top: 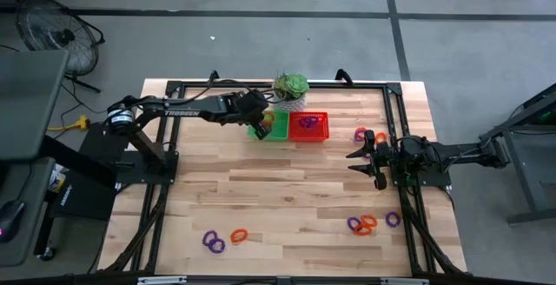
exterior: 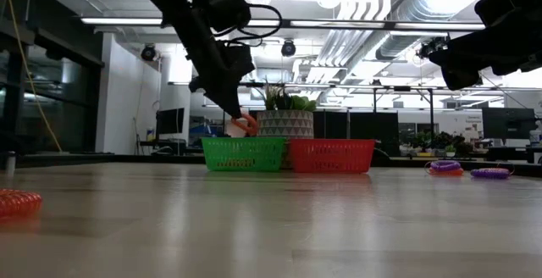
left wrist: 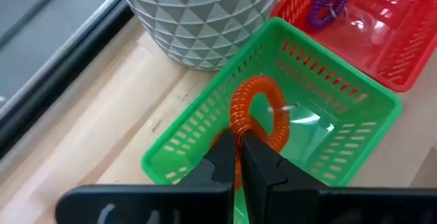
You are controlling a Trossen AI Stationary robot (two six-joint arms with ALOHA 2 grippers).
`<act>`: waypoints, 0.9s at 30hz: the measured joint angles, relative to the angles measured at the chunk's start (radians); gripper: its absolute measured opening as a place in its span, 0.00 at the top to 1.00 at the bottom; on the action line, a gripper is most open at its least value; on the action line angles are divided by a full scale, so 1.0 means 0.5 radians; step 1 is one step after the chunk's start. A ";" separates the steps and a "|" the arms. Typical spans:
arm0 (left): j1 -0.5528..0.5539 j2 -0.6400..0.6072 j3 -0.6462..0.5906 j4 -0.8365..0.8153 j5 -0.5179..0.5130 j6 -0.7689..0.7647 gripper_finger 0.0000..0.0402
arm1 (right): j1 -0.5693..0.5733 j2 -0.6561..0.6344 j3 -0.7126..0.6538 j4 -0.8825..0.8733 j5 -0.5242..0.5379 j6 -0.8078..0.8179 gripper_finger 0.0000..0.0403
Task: Sort spring keychains
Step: Put the orange spring keychain into the green bin
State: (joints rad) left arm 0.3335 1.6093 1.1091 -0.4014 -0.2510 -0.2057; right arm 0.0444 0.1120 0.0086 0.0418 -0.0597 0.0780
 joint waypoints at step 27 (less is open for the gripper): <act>0.040 0.125 0.000 -0.008 0.168 -0.121 0.79 | 0.000 0.000 0.000 0.000 0.000 0.000 0.61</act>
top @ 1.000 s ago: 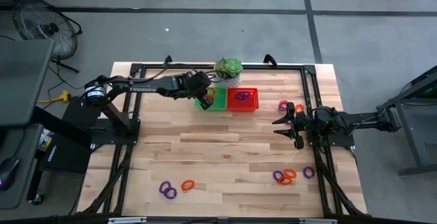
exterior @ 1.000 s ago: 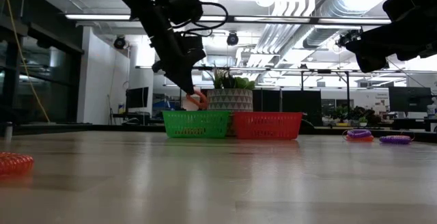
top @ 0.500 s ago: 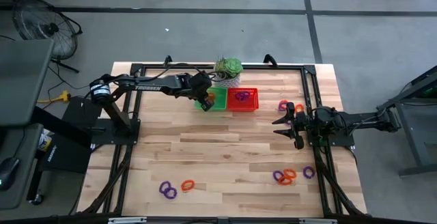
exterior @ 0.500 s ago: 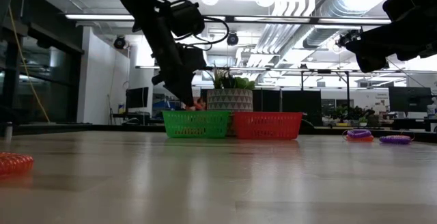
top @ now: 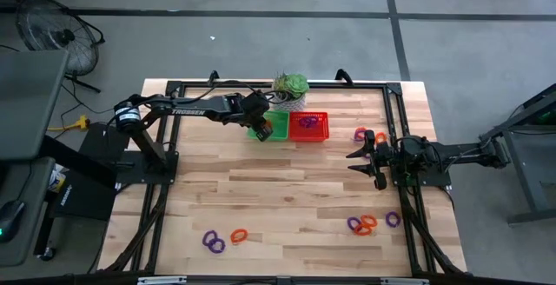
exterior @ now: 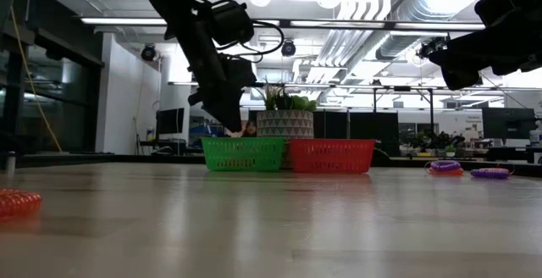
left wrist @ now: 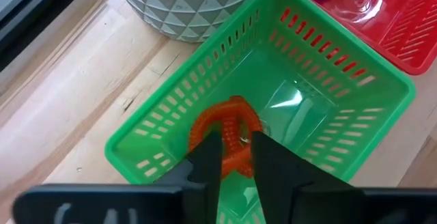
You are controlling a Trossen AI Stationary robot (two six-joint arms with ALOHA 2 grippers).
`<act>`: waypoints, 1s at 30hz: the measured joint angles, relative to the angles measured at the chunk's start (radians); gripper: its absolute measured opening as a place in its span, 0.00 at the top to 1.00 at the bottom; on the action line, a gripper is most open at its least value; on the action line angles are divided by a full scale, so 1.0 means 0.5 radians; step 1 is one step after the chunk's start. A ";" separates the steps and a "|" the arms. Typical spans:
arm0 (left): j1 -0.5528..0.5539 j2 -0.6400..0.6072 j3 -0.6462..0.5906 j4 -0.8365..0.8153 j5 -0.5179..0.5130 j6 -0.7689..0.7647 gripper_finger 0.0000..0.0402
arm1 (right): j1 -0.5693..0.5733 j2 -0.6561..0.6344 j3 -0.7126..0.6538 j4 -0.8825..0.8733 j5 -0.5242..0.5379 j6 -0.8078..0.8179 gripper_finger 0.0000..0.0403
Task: Sort spring keychains
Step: Put the orange spring keychain into the green bin
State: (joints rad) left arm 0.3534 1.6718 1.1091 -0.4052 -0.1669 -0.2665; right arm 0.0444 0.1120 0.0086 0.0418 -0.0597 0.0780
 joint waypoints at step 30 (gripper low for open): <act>-0.274 -0.462 0.003 -0.574 0.037 0.014 0.97 | 0.000 0.000 0.000 0.000 0.000 0.000 0.61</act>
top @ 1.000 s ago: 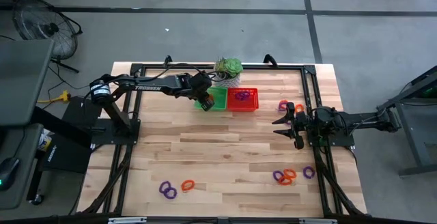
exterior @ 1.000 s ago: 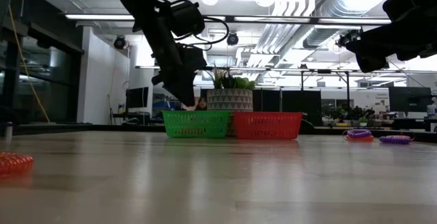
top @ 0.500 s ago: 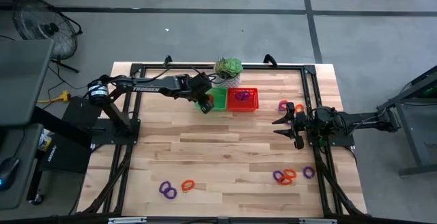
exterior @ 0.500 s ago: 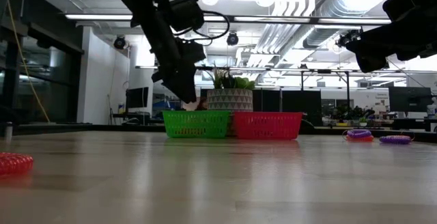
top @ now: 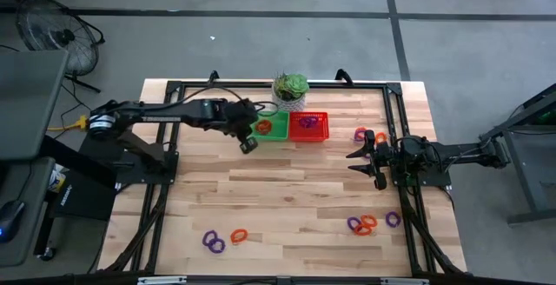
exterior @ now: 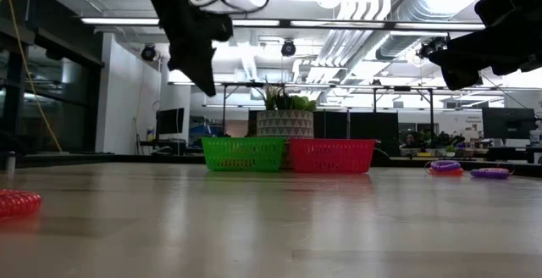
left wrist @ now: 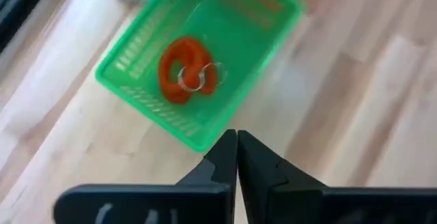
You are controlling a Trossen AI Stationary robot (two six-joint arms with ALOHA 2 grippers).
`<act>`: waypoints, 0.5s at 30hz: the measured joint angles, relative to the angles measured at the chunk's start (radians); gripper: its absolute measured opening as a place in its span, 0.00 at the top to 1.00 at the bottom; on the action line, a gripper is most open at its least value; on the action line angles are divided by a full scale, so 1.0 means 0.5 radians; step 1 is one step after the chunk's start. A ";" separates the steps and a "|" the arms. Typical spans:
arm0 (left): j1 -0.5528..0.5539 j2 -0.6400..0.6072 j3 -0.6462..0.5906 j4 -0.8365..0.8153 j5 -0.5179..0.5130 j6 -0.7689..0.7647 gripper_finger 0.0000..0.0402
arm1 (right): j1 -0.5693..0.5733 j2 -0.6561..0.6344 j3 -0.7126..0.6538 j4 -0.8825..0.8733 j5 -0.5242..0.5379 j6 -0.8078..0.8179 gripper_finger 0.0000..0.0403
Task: Sort spring keychains
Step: Put the orange spring keychain into the green bin
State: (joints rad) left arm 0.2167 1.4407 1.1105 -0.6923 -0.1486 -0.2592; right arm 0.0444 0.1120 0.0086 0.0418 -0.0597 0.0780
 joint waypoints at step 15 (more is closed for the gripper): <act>-0.695 -0.388 -0.083 -0.579 0.063 -0.554 1.00 | 0.000 0.000 0.000 0.000 0.000 -0.001 0.60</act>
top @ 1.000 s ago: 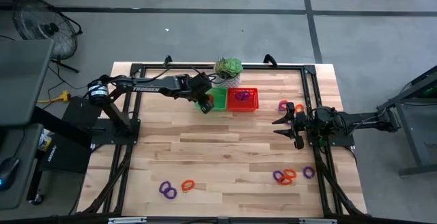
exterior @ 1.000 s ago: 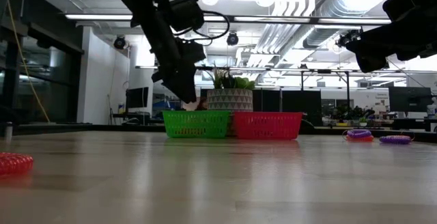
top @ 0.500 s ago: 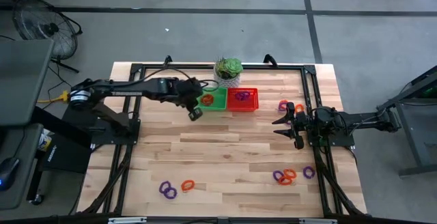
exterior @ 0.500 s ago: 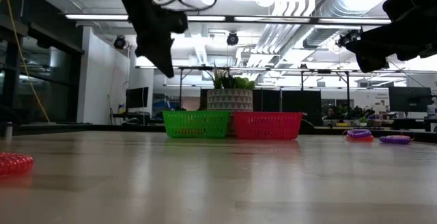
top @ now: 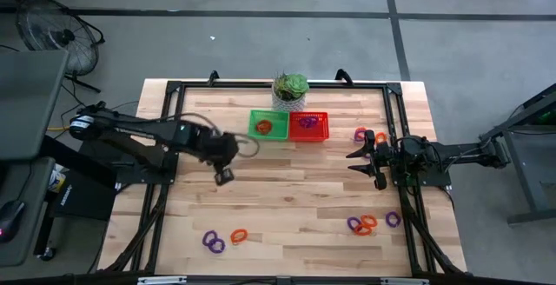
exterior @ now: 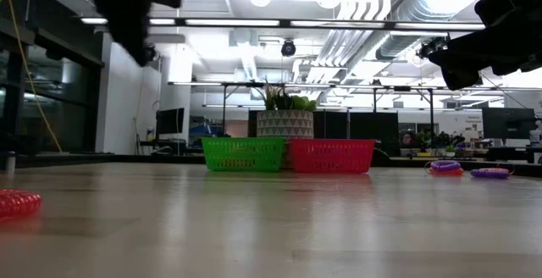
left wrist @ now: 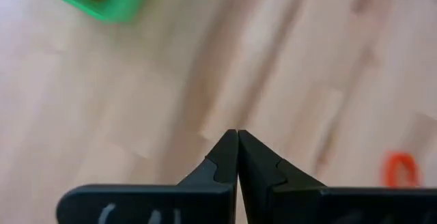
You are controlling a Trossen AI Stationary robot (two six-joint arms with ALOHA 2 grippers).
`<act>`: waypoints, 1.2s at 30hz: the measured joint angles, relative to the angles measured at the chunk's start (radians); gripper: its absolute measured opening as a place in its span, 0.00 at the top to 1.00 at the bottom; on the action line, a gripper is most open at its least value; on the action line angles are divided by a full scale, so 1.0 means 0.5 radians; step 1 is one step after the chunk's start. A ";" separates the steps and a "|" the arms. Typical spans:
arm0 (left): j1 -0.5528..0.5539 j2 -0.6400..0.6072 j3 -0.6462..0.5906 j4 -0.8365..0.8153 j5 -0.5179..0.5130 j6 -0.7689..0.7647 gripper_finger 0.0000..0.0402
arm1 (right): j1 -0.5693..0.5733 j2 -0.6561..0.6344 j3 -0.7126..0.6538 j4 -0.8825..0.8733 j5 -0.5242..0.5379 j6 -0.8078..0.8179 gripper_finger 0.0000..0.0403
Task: Sort spring keychains
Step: Put the orange spring keychain into the green bin
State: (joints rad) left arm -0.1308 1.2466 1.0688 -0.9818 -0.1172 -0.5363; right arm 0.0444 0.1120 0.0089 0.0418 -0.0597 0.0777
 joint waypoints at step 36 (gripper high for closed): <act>-1.142 0.529 -0.231 0.804 0.089 -1.181 1.00 | 0.000 0.000 -0.001 0.001 0.000 0.001 0.60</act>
State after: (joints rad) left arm -0.7019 1.5112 0.9532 -0.5797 -0.0727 -1.1266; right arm 0.0444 0.1120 0.0086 0.0422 -0.0597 0.0780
